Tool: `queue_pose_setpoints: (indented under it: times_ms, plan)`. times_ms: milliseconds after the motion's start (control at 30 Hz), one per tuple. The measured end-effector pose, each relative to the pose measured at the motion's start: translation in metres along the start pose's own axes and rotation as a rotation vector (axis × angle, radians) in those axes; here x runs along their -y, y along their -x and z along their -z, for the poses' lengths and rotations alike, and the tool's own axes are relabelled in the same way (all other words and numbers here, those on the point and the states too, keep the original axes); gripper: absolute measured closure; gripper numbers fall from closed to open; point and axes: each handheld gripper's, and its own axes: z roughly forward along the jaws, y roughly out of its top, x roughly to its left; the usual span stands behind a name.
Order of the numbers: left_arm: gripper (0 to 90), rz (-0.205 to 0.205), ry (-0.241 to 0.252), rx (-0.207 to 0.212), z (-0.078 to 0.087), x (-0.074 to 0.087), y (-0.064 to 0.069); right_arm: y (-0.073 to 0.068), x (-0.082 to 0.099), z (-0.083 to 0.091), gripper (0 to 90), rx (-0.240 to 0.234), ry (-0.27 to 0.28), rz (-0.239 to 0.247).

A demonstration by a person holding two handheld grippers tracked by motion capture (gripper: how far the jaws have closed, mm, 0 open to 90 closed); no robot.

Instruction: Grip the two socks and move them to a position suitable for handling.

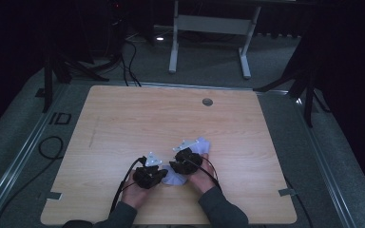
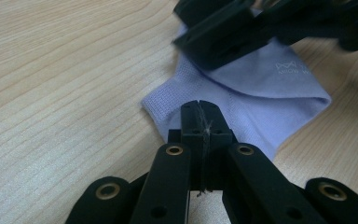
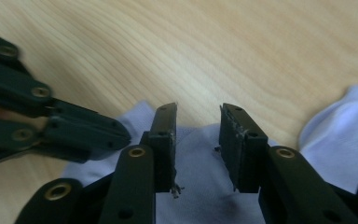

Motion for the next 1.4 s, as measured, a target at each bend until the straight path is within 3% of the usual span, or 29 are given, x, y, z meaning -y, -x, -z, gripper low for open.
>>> queue_pose_setpoints:
  times_ms: [67, 100, 133, 167, 200, 467, 667, 1100, 1233, 1400]
  plan:
    - [89.7, -0.001, -0.001, -0.001, 0.0, 0.0, 0.0, 0.001, 0.001, -0.003, 67.0, -0.001, -0.012, -0.005]
    - [89.7, 0.0, 0.0, -0.001, 0.0, 0.0, 0.0, 0.002, 0.0, -0.004, 75.3, 0.008, -0.009, -0.003]
    - [89.7, 0.002, 0.001, -0.002, 0.0, 0.0, 0.0, 0.002, 0.0, -0.004, 75.3, 0.008, -0.009, -0.003]
    - [89.7, 0.006, 0.002, -0.003, 0.0, 0.0, 0.001, 0.003, 0.0, -0.002, 84.5, 0.007, -0.009, -0.004]
    - [89.7, 0.006, 0.002, -0.003, 0.0, 0.0, 0.001, 0.004, 0.0, 0.0, 87.0, 0.003, -0.006, -0.008]
    - [89.7, 0.013, 0.004, -0.002, 0.0, 0.0, 0.0, 0.005, 0.002, 0.019, 88.6, -0.016, 0.044, -0.007]
    - [89.7, 0.018, 0.005, -0.003, 0.0, 0.0, 0.0, 0.012, 0.016, 0.044, 88.6, -0.051, 0.086, -0.029]
    - [89.6, 0.029, 0.008, -0.014, 0.0, 0.001, 0.0, 0.037, 0.075, 0.08, 88.6, 0.013, 0.105, -0.106]
    - [89.4, 0.038, 0.012, -0.026, -0.001, 0.0, 0.0, 0.049, 0.083, 0.08, 88.9, 0.031, 0.113, -0.125]
    - [88.6, 0.043, 0.011, -0.029, 0.0, 0.0, -0.002, 0.052, 0.089, 0.08, 89.4, 0.061, 0.093, -0.125]
